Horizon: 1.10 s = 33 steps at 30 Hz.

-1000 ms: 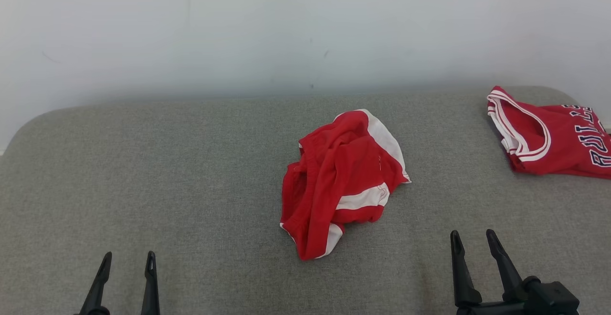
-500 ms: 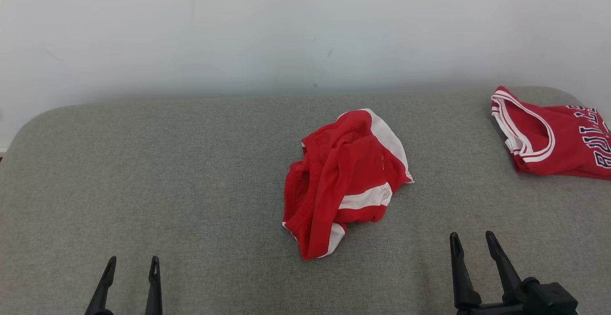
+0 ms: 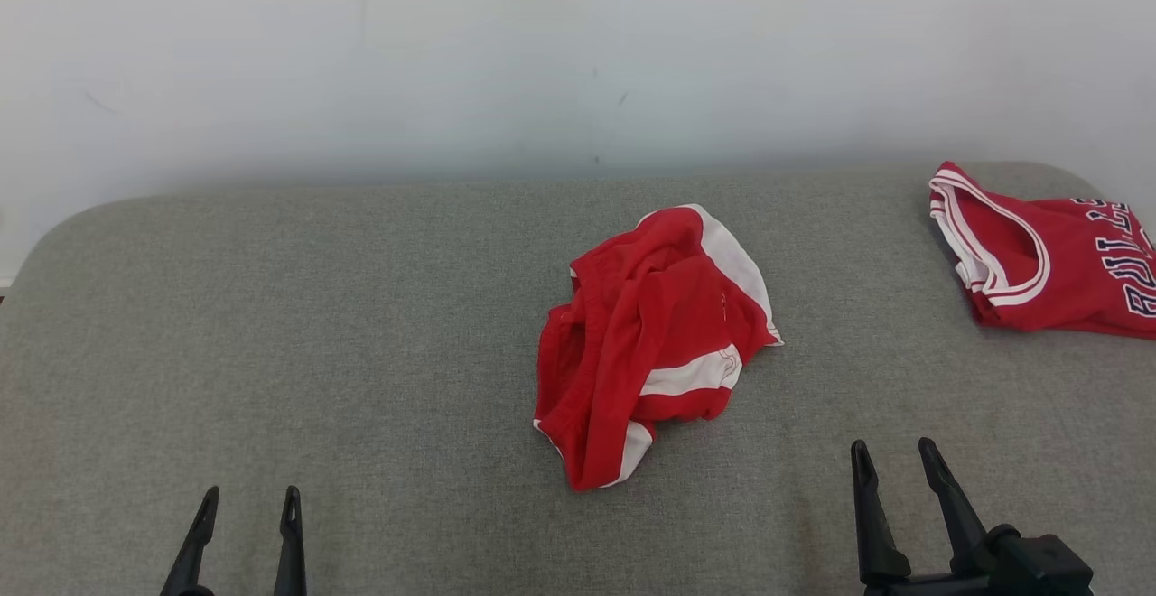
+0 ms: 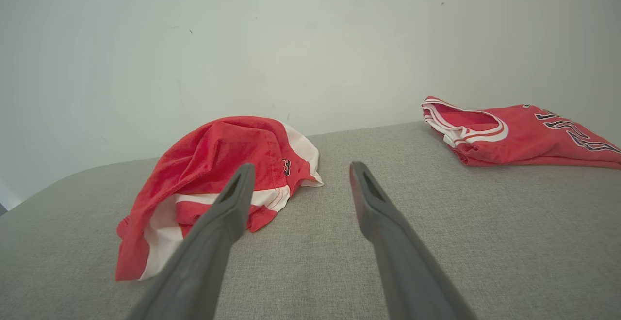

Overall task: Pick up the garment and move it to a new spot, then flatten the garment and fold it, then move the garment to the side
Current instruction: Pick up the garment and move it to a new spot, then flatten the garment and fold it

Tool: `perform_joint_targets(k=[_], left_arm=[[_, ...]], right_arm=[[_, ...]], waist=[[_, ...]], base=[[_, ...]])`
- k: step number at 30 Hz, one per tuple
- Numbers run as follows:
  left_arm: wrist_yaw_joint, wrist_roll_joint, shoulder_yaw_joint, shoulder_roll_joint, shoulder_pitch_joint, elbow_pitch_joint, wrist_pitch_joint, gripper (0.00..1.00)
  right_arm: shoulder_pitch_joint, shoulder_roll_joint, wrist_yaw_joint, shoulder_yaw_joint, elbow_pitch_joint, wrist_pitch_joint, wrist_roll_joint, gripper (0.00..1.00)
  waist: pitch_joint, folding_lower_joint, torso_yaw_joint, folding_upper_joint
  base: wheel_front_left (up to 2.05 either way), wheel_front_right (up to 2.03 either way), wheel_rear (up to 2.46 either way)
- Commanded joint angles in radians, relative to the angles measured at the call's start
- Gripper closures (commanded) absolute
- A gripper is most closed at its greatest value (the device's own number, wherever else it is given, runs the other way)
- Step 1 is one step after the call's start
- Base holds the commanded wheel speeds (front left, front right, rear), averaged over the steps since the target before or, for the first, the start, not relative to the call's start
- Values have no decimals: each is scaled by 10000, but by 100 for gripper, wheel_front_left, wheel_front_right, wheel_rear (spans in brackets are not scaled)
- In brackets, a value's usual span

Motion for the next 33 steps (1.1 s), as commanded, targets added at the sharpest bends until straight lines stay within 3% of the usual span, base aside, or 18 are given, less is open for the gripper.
perform_joint_targets(k=[1, 27, 33], left_arm=[[4, 62, 29, -36, 70, 15, -33, 0], [-221, 267, 122, -165, -487, 153, -33, 0], [-759, 126, -319, -128, -1472, 722, 23, 0]], right_arm=[[99, -11, -27, 8, -22, -45, -14, 0], [-19, -71, -27, 75, 35, -45, 65, 0], [-169, -75, -27, 148, 9, -45, 112, 0]], waist=[[-5, 0, 2, -1], [85, 0, -68, -1], [347, 0, -332, -1]], base=[[0, 0, 0], [0, 0, 0], [0, 0, 0]])
